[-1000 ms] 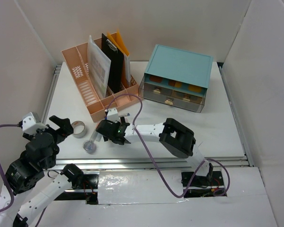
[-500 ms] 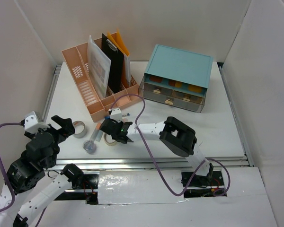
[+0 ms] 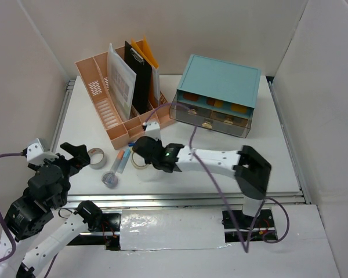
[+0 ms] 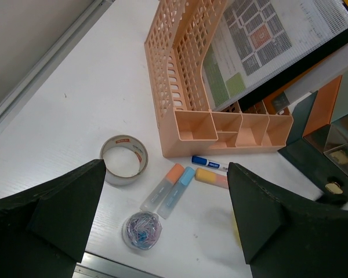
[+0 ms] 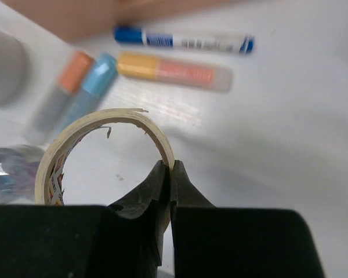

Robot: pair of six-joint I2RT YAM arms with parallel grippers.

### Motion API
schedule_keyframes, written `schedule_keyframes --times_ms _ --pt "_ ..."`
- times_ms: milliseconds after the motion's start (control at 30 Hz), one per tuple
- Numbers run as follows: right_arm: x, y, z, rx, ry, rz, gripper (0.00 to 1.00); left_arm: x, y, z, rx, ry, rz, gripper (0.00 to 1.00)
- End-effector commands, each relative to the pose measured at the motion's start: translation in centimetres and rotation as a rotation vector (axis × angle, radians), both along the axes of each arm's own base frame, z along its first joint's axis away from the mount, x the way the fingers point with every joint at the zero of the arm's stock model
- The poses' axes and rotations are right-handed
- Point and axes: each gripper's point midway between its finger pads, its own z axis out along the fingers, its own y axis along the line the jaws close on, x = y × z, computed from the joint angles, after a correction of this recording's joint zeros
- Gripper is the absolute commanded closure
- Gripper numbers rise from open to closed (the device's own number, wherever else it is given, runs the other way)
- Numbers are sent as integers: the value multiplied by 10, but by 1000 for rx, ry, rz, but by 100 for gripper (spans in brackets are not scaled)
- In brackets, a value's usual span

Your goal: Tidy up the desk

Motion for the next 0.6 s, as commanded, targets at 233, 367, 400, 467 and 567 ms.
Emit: schedule_keyframes --times_ms 233,367,400,467,567 --pt "92 -162 233 9 -504 -325 100 1 -1 8 -3 -37 -12 0" --pt "126 -226 261 -48 -608 -520 100 2 -3 9 -1 -42 -24 0" --pt "131 -235 267 -54 -625 -555 100 2 -3 9 0 -43 -26 0" --pt "141 -242 268 -76 -625 -590 100 4 -6 8 7 -35 -41 1" --pt "154 -257 262 -154 -637 -655 100 5 -8 8 12 -28 -44 0"
